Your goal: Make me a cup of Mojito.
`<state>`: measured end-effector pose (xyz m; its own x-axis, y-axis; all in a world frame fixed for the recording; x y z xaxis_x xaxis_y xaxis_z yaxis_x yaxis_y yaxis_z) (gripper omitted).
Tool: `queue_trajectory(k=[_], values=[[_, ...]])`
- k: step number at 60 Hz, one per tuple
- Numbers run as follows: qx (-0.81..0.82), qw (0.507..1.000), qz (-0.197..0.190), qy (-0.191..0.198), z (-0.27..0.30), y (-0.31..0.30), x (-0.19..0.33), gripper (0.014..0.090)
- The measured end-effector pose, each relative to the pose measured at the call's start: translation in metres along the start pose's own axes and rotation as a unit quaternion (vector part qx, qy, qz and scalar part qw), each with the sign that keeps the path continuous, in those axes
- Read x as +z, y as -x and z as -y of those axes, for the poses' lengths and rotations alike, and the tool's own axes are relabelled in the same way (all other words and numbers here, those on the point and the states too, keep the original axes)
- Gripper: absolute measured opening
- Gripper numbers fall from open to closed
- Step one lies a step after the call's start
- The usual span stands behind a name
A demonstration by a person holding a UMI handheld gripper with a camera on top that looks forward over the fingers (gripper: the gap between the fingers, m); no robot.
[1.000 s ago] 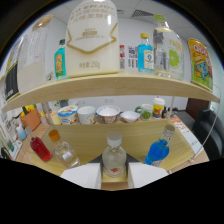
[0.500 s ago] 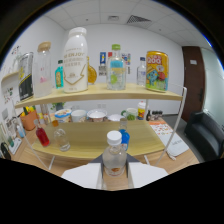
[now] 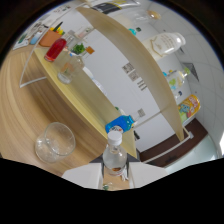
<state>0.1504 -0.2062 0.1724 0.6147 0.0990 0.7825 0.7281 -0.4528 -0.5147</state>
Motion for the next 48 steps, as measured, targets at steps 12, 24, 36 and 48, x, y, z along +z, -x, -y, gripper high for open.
queue_trajectory(k=[12,24,36,48], values=[[-0.247,0.966,-0.061,-0.045,0.020,-0.011,-0.001,0.0334],[-0.412,0.903,-0.093,-0.076,0.045,-0.004,-0.001,0.0336],[-0.520,0.843,-0.099,-0.092,0.054,0.009,-0.002,0.0338],[-0.524,0.841,-0.096,-0.097,0.051,0.012,-0.002,0.0338]])
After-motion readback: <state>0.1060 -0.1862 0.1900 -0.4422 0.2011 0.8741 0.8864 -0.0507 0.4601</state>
